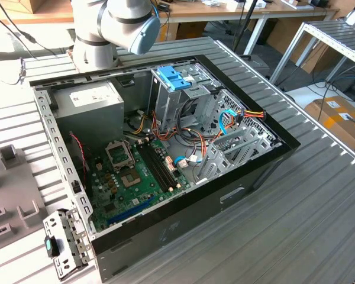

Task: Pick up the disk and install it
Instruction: 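Pick up the disk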

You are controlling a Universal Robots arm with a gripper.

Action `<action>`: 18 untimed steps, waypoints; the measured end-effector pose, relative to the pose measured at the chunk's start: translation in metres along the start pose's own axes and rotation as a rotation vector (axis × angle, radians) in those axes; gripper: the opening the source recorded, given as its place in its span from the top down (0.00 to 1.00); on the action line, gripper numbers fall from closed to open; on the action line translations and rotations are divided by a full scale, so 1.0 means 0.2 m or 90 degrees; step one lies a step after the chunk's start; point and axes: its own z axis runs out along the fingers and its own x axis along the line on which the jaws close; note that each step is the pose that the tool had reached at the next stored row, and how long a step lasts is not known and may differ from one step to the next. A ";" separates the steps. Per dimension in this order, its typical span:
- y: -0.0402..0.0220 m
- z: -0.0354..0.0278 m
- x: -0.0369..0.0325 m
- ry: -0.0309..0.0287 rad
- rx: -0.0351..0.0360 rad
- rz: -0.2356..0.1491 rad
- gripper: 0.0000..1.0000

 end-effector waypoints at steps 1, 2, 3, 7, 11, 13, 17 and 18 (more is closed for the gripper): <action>0.000 0.000 0.000 0.0001 -0.0001 -0.004 0.89; 0.000 0.000 0.000 0.0003 -0.0002 -0.006 0.89; 0.000 0.000 0.000 0.0004 -0.0002 -0.009 0.89; 0.000 0.000 0.000 0.0009 -0.0005 -0.021 0.89; 0.000 0.000 0.000 0.0013 -0.0007 -0.029 0.89; 0.000 0.000 0.000 0.0016 -0.0009 -0.035 0.89; 0.000 0.000 0.000 0.0021 -0.0012 -0.049 0.89; 0.000 0.000 0.000 0.0023 -0.0012 -0.051 0.89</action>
